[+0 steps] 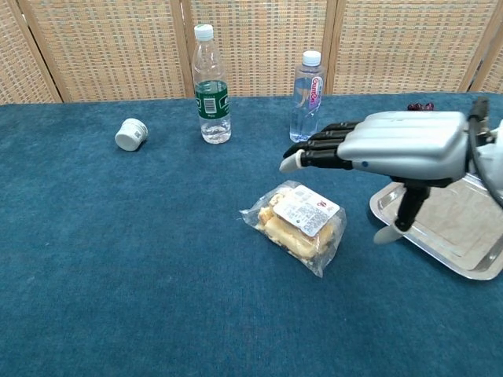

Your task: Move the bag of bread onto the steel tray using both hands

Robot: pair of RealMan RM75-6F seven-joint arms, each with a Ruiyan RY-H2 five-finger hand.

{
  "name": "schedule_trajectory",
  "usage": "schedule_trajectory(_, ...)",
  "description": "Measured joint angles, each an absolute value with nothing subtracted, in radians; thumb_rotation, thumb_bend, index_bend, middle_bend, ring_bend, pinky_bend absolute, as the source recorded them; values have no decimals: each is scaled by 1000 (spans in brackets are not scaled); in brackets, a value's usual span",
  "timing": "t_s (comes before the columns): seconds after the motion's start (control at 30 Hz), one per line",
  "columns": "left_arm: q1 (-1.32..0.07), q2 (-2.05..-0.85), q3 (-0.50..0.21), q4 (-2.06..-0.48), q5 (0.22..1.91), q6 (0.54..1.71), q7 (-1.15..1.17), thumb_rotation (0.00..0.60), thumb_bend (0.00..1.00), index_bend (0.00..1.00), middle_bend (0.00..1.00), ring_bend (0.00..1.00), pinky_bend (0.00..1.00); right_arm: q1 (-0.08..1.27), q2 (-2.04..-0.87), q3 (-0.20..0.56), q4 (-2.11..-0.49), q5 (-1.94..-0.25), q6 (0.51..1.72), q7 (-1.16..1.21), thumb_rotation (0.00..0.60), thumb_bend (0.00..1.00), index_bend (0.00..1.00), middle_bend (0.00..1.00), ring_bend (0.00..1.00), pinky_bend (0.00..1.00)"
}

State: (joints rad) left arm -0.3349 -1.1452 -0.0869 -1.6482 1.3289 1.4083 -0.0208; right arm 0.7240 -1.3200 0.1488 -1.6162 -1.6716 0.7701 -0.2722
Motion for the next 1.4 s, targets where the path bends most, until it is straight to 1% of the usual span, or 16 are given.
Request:
schedule_trajectory(0.13,-335,-1147,-89,-1644,1332,1388,-19,600,0,0,0,0,0,784,-1383,186,-1606,-1505,671,-369,600,0,0,0,0,0)
schedule_trajectory(0.23,-336,-1149,-93,-1639,1334,1373,-22,600,0,0,0,0,0,829,-1425,202,-1589,-1365,626,-473,600,0,0,0,0,0)
schedule_trajectory(0.4,-335,-1147,-102,-1633,1335,1359,-37,600,0,0,0,0,0,904,-1487,200,-1553,-1136,606,-648,600,0,0,0,0,0)
schedule_trajectory(0.43,-335,-1146,-104,-1632,1333,1355,-41,600,0,0,0,0,0,922,-1498,193,-1546,-1078,608,-689,600,0,0,14,24,2)
schedule_trajectory(0.5,-334,-1144,-107,-1630,1331,1348,-51,600,0,0,0,0,0,952,-1517,180,-1536,-992,618,-749,600,0,86,168,154,59)
schedule_trajectory(0.53,-334,-1142,-109,-1628,1330,1345,-56,600,0,0,0,0,0,972,-1532,169,-1530,-939,632,-790,600,0,198,298,256,120)
schedule_trajectory(0.57,-333,-1140,-113,-1626,1328,1342,-61,600,0,0,0,0,0,987,-1543,160,-1526,-905,647,-820,600,0,326,410,337,188)
schedule_trajectory(0.63,-332,-1139,-116,-1624,1327,1338,-67,600,0,0,0,0,0,1009,-1564,144,-1517,-861,689,-870,600,0,443,494,404,260)
schedule_trajectory(0.67,-332,-1138,-117,-1623,1327,1336,-70,600,0,0,0,0,0,1015,-1572,138,-1514,-857,708,-878,600,0,470,515,422,285)
schedule_trajectory(0.73,-331,-1136,-120,-1622,1327,1332,-73,600,0,0,0,0,0,1018,-1577,133,-1513,-873,725,-866,600,0,486,524,430,305)
schedule_trajectory(0.9,-331,-1137,-124,-1618,1328,1321,-77,600,0,0,0,0,0,1012,-1554,129,-1539,-994,764,-778,600,0,489,526,432,309)
schedule_trajectory(1.03,-332,-1139,-124,-1617,1327,1308,-77,600,0,0,0,0,0,990,-1465,125,-1585,-1144,804,-678,600,0,489,525,432,310)
schedule_trajectory(1.13,-331,-1141,-124,-1619,1334,1310,-71,600,0,0,0,0,0,968,-1377,116,-1603,-1206,824,-619,600,0,489,525,432,310)
schedule_trajectory(1.27,-331,-1146,-119,-1628,1345,1307,-52,600,0,0,0,0,0,927,-1258,78,-1589,-1227,816,-545,600,0,489,525,432,310)
schedule_trajectory(1.33,-332,-1149,-119,-1631,1346,1305,-44,600,0,0,0,0,0,906,-1230,55,-1556,-1233,805,-503,600,0,489,525,432,310)
schedule_trajectory(1.4,-332,-1151,-118,-1636,1348,1304,-36,600,0,0,0,0,0,889,-1227,37,-1518,-1238,796,-470,600,0,489,526,432,310)
